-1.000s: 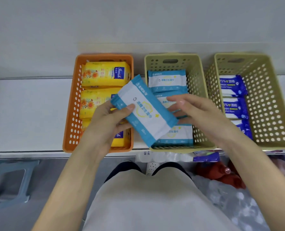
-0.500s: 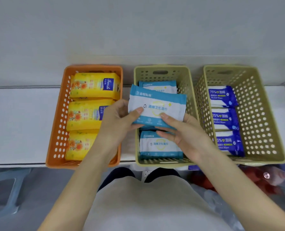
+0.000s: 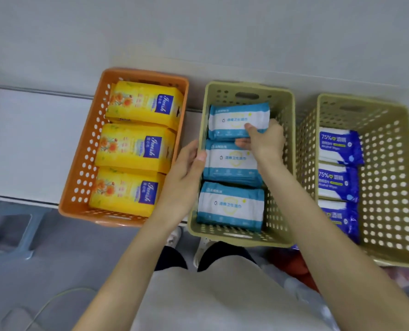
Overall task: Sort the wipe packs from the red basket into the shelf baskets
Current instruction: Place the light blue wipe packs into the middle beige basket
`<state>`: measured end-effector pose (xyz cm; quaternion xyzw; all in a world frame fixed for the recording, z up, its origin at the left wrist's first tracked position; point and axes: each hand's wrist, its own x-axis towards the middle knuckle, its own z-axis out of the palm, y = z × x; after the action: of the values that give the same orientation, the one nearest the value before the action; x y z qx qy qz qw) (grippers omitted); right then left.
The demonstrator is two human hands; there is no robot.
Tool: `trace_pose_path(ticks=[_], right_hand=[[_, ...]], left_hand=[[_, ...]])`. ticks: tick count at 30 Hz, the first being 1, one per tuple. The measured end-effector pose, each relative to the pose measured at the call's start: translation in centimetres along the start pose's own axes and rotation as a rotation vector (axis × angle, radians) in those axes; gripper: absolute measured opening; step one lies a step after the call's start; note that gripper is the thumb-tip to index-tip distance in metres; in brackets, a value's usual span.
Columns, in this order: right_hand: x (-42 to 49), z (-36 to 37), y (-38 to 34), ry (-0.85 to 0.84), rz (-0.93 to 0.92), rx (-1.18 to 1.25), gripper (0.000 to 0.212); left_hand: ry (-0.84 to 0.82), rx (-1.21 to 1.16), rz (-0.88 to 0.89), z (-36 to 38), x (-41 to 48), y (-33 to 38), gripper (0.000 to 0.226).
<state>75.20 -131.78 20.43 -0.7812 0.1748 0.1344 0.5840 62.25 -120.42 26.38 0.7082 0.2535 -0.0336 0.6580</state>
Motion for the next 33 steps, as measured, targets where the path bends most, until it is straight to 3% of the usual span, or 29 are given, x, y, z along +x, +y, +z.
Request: trace_pose_path(ticks=[8,12,14,18,22,26,33], right_hand=[[0.0,0.3,0.1,0.198,-0.417,-0.861,0.044],[-0.2,0.2,-0.3,0.226,-0.49,-1.068,0.052],[-1.1,-0.1,-0.8,0.194,-0.524,-0.986,0.052],[-6.7,0.4,-2.2,0.106,-0.572,-0.582,0.046],[-15.6,3.8,-2.1,-0.141,-0.642,-0.35,0.04],[-24.0,10.4,-0.9,-0.51,-0.49,-0.127,0.034],[-34.7,25.6,1.8,-0.88,-0.466,-0.096,0.032]], left_hand=[[-0.021,-0.065,-0.058,-0.6,-0.6,-0.8,0.026],[-0.062,-0.124,-0.058,-2.4,-1.0,-0.8,0.023],[-0.073,-0.16,-0.037,-3.8,-1.7,-0.5,0.028],[-0.016,-0.207,0.022,-8.2,-3.5,-0.7,0.033],[0.091,-0.284,0.034,-14.7,-6.7,-2.9,0.029],[0.29,-0.35,-0.008,-23.2,-11.5,-7.0,0.026],[0.69,-0.436,-0.071,-36.1,-21.9,-14.4,0.025]])
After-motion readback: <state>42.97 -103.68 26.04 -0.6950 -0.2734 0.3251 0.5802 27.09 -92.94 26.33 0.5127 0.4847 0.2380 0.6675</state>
